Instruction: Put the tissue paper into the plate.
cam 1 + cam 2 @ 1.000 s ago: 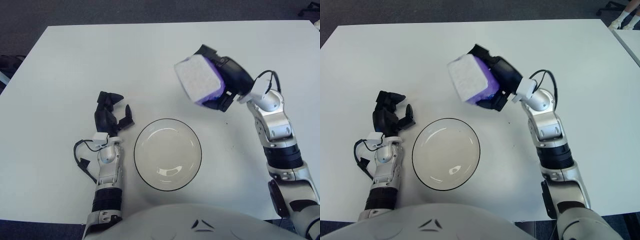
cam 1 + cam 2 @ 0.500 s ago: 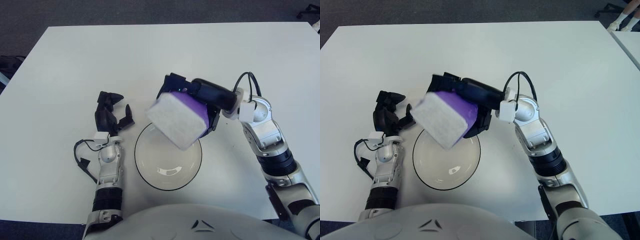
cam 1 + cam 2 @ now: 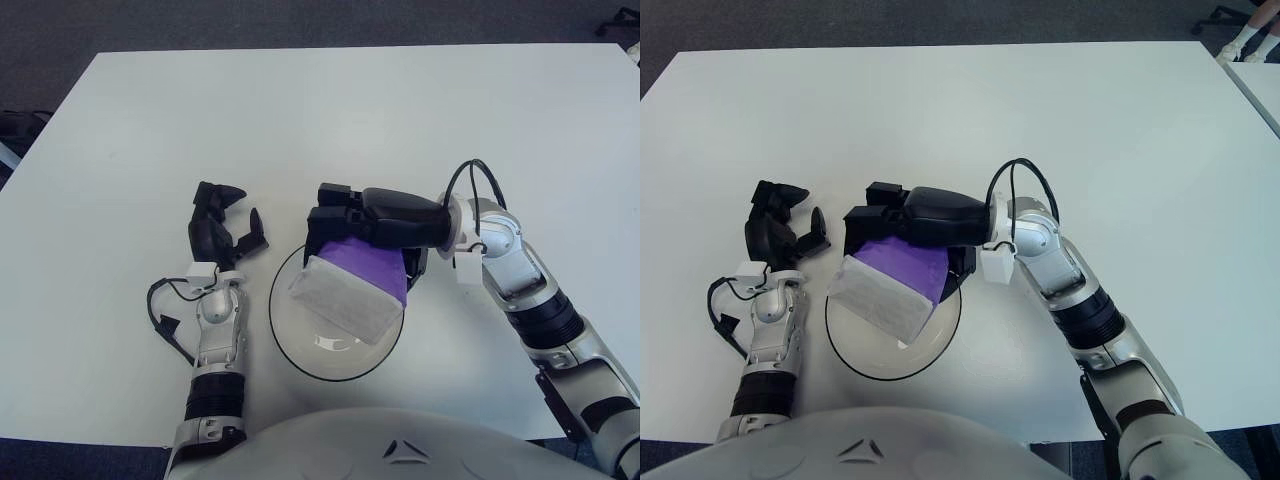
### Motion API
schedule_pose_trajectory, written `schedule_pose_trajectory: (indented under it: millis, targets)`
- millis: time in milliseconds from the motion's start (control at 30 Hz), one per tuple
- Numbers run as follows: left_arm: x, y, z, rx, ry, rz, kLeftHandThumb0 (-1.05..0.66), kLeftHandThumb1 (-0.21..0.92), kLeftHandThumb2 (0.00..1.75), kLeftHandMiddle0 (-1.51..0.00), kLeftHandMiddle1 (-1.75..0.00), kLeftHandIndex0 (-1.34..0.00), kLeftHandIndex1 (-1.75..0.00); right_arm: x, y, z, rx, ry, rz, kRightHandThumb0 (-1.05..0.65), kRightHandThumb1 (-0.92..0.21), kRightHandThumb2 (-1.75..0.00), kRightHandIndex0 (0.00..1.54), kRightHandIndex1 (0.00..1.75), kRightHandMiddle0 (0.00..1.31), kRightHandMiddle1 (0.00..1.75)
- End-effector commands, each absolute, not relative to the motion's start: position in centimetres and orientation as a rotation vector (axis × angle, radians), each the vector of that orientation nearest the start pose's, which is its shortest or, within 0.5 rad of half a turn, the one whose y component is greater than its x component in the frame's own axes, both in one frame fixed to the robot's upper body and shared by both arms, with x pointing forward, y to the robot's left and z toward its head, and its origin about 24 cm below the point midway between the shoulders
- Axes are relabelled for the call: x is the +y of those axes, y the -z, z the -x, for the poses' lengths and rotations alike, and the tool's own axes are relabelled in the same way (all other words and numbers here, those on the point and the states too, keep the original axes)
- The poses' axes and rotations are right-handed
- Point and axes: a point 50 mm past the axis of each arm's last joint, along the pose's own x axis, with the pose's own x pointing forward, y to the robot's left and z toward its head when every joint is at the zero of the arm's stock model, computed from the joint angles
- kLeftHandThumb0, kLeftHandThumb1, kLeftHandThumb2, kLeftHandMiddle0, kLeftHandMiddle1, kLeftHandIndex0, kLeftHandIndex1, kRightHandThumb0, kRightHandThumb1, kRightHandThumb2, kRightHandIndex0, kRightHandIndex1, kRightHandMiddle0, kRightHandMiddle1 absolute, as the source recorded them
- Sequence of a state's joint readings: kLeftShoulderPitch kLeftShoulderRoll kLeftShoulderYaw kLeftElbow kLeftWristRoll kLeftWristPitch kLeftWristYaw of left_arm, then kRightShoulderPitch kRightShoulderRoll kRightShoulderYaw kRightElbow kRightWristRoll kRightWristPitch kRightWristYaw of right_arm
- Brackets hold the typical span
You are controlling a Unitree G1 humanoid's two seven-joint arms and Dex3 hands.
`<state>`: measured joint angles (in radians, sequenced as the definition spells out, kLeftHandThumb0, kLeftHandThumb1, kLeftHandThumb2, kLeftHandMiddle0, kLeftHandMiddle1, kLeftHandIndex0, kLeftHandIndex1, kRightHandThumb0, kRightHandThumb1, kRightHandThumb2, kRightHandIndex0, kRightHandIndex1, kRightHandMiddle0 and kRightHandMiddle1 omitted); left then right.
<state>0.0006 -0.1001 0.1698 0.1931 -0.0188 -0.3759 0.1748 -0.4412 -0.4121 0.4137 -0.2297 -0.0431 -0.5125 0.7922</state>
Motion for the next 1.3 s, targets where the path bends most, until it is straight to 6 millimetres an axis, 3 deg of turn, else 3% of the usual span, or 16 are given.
schedule_pose_trajectory:
  millis: [0, 200, 333, 367, 433, 467, 500, 533, 600, 700, 800, 900, 1267]
  targets:
    - [18.1, 3.9, -20.7, 0.142, -0.398, 0.125, -0.01, 0.21, 1.37, -0.66, -1.50, -0.63, -1.75, -4.8, -17.7, -22.2, -0.956, -1.396, 0.824, 0.00, 0.07, -1.75, 0.90, 1.72, 0.68, 1.75]
    - [18.2, 4.1, -20.7, 0.139, -0.397, 0.131, -0.01, 0.21, 1.37, -0.67, -1.48, -0.63, -1.75, -5.7, -18.2, -22.7, -0.932, -1.380, 0.841, 0.00, 0.07, -1.75, 0.90, 1.72, 0.68, 1.75]
    - [18.2, 4.1, -20.6, 0.131, -0.398, 0.135, -0.01, 0.21, 1.37, -0.66, -1.48, -0.64, -1.75, -6.3, -18.8, -23.1, -0.840, -1.336, 0.844, 0.00, 0.06, -1.70, 0.90, 1.74, 0.72, 1.62]
    - [18.2, 4.1, -20.6, 0.128, -0.399, 0.136, -0.01, 0.21, 1.36, -0.66, -1.48, -0.63, -1.75, -6.3, -18.5, -23.1, -0.812, -1.326, 0.830, -0.01, -0.08, -1.54, 0.76, 1.74, 0.67, 1.59]
    - [18.2, 4.0, -20.6, 0.124, -0.400, 0.139, -0.01, 0.21, 1.36, -0.67, -1.48, -0.63, -1.75, -6.3, -18.2, -22.9, -0.763, -1.311, 0.799, -0.01, -0.26, -1.32, 0.58, 1.74, 0.61, 1.56]
    - [18.2, 4.0, -20.6, 0.122, -0.400, 0.140, -0.01, 0.21, 1.36, -0.68, -1.47, -0.62, -1.75, -6.4, -18.1, -22.9, -0.745, -1.306, 0.786, -0.15, -0.38, -1.19, 0.37, 1.74, 0.53, 1.63]
    - [18.1, 3.9, -20.6, 0.119, -0.401, 0.135, -0.01, 0.21, 1.36, -0.68, -1.47, -0.62, -1.75, -6.5, -17.8, -22.7, -0.717, -1.300, 0.767, -0.20, -0.42, -1.14, 0.30, 1.75, 0.50, 1.65]
    - [18.1, 3.8, -20.6, 0.117, -0.402, 0.131, -0.01, 0.21, 1.35, -0.69, -1.46, -0.62, -1.75, -6.6, -17.6, -22.6, -0.698, -1.295, 0.755, -0.35, -0.52, -1.07, 0.19, 1.49, 0.38, 1.48]
    - [18.0, 3.6, -20.6, 0.116, -0.404, 0.112, -0.01, 0.24, 1.32, -0.69, -1.45, -0.58, -1.75, -6.6, -17.8, -22.6, -0.689, -1.290, 0.742, -0.63, -0.75, -0.90, 0.08, 0.69, 0.16, 0.76]
    - [18.0, 3.6, -20.6, 0.136, -0.415, 0.074, -0.01, 0.29, 1.26, -0.67, -1.44, -0.54, -1.75, -6.6, -17.6, -23.0, -0.695, -1.301, 0.742, -0.83, -0.86, -0.83, 0.02, 0.23, 0.05, 0.26]
    - [18.0, 3.6, -20.5, 0.148, -0.424, 0.057, -0.01, 0.34, 1.19, -0.63, -1.42, -0.52, -1.75, -6.6, -17.6, -23.1, -0.712, -1.311, 0.743, -0.95, -0.90, -0.75, 0.01, 0.07, 0.02, 0.08]
    - [17.9, 3.5, -20.4, 0.151, -0.429, 0.049, -0.01, 0.36, 1.17, -0.62, -1.41, -0.52, -1.75, -6.7, -17.6, -23.3, -0.714, -1.326, 0.737, -1.01, -0.91, -0.68, 0.00, 0.02, 0.00, 0.03]
    - [17.8, 3.4, -20.5, 0.150, -0.420, 0.067, -0.01, 0.35, 1.18, -0.63, -1.41, -0.52, -1.75, -7.2, -18.0, -23.7, -0.652, -1.419, 0.708, -1.05, -0.92, -0.40, 0.00, 0.00, 0.00, 0.00]
